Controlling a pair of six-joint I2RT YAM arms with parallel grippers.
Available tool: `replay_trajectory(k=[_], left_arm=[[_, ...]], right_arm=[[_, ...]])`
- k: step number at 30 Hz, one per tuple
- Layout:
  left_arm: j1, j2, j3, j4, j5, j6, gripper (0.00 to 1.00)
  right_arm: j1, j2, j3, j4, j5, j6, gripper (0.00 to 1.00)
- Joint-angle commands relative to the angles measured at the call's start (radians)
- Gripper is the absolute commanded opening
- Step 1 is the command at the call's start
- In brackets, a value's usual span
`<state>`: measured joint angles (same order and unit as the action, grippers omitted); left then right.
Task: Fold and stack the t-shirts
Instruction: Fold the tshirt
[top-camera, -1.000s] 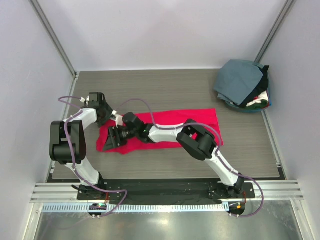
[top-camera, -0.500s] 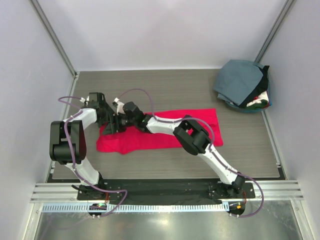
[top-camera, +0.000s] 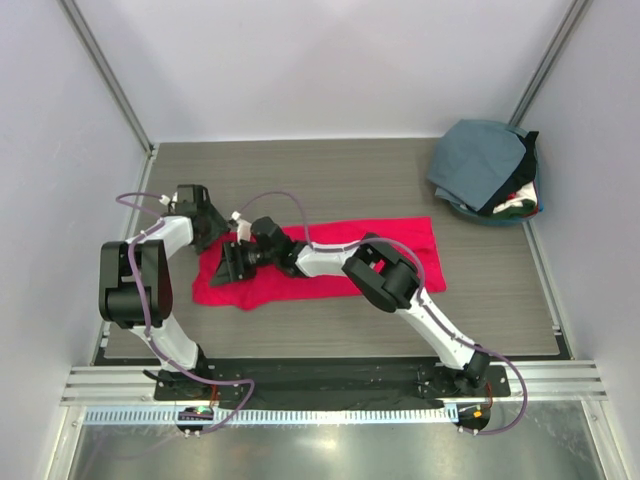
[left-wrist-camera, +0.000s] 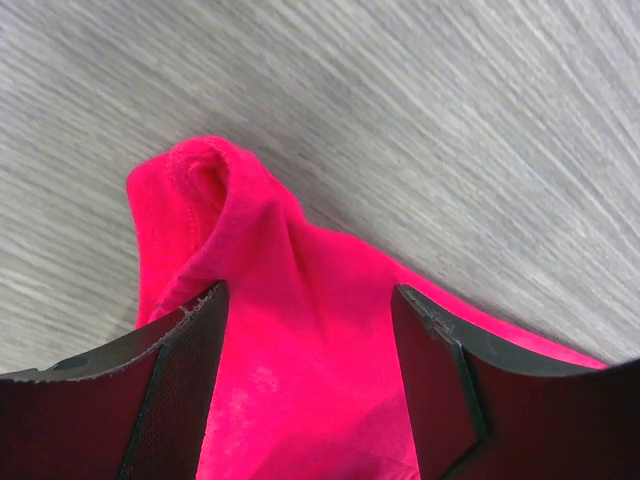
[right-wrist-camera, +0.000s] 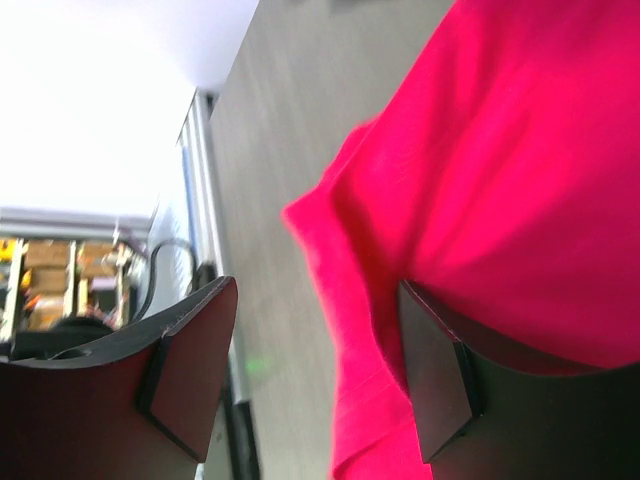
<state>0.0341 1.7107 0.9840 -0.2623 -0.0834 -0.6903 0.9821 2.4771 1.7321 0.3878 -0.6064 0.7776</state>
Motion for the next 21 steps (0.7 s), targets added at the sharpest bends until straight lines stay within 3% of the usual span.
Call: replay_trajectory(k=[1,12,21], left_arm=[[0.020,0.047,0.022,0.017,0.008,0.015,0.68],[0.029,0.066,0.033,0.015,0.002,0.026,0.67],[0.029,0.029,0.024,0.012,0.011,0.040,0.67]], right_arm=[[0.061,-0.092,-0.051,-0.012,-0.064,0.014,0.70],[0.151,-0.190,-0.144,0.058,-0.115,0.049,0.70],[0.104,-0.374,-0.268,0.011,-0.043,-0.011,0.70]])
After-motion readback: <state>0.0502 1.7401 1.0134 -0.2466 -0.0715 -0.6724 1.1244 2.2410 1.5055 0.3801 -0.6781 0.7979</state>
